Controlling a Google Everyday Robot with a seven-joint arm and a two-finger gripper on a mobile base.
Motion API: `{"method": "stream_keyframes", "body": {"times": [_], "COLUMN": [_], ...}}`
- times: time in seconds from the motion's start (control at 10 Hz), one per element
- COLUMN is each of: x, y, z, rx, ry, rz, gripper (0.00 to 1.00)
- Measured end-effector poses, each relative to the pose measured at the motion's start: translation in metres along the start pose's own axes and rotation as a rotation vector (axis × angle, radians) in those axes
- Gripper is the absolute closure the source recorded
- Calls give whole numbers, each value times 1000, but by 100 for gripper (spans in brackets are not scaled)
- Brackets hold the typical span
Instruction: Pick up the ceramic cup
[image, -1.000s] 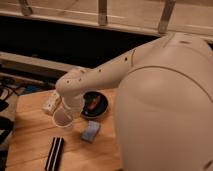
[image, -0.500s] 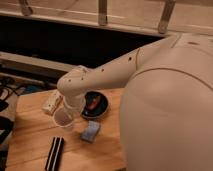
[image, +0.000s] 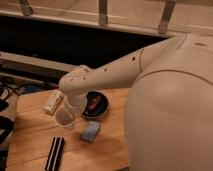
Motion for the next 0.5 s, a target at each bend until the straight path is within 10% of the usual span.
{"method": "stream_keyframes", "body": {"times": [0.5], "x": [2], "y": [0], "z": [-4], "rx": [-12], "ry": [0], "rz": [1], "gripper": [97]}}
